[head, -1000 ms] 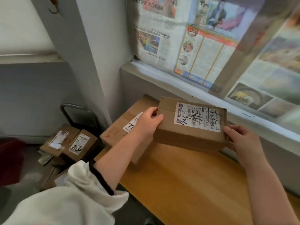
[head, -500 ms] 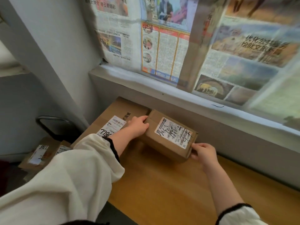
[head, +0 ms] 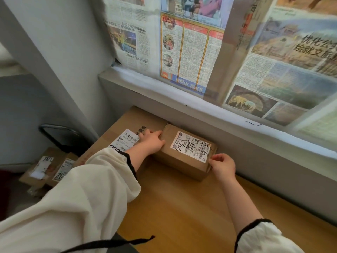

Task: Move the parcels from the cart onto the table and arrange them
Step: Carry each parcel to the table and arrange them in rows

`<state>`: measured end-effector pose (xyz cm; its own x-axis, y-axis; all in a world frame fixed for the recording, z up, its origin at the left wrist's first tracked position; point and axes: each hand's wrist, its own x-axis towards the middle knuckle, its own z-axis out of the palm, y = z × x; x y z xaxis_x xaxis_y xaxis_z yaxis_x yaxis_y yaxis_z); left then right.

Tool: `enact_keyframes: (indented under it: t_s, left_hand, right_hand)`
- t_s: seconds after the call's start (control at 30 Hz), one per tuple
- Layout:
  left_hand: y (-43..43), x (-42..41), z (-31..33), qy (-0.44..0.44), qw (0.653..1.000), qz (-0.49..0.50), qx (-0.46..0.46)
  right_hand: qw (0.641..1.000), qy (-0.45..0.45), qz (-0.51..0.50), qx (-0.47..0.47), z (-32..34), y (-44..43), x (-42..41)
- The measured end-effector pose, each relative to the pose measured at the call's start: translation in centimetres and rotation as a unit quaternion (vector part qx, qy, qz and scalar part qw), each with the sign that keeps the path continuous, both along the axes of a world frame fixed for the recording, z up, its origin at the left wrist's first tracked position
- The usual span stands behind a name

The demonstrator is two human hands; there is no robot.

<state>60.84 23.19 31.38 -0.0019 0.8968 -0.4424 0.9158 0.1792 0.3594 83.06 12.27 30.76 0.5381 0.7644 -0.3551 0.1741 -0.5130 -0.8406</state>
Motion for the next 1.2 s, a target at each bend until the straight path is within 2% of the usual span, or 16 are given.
enact_keyframes:
  t_s: [0.2, 0.5, 0.8, 0.9, 0.97, 1.1, 1.2]
  left_hand:
    - [1.7, -0.1, -0.3, -0.007, 1.0, 0.006, -0.011]
    - [3.5, 0.6, -0.6, -0.007, 1.0, -0.003, -0.009]
    - [2.4, 1.4, -1.4, 0.014, 0.998, 0.034, 0.041]
    - [2.1, 0.9, -0.7, -0.015, 0.996, 0.048, 0.067]
    - [1.8, -0.1, 0.2, -0.078, 0.984, 0.111, 0.114]
    - [-0.6, -5.5, 1.8, -0.214, 0.929, 0.224, 0.204]
    - [-4.0, -11.4, 2.3, -0.21, 0.909, 0.262, 0.247]
  right_hand:
    - [0.997, -0.074, 0.026, 0.01, -0.5, 2.0, -0.2]
    - [0.997, -0.076, 0.0, 0.005, -2.1, 4.1, 0.0]
    - [0.995, -0.099, -0.01, -0.002, -2.9, 4.9, 0.0]
    - [0.994, -0.108, -0.013, 0.011, -2.6, 4.6, -0.3]
    - [0.993, -0.107, -0.009, 0.038, -2.4, 4.0, -0.7]
    - [0.982, -0.13, -0.032, 0.132, -1.3, 1.7, -2.0]
    - [0.962, -0.194, 0.002, 0.192, 0.1, 0.6, -4.0]
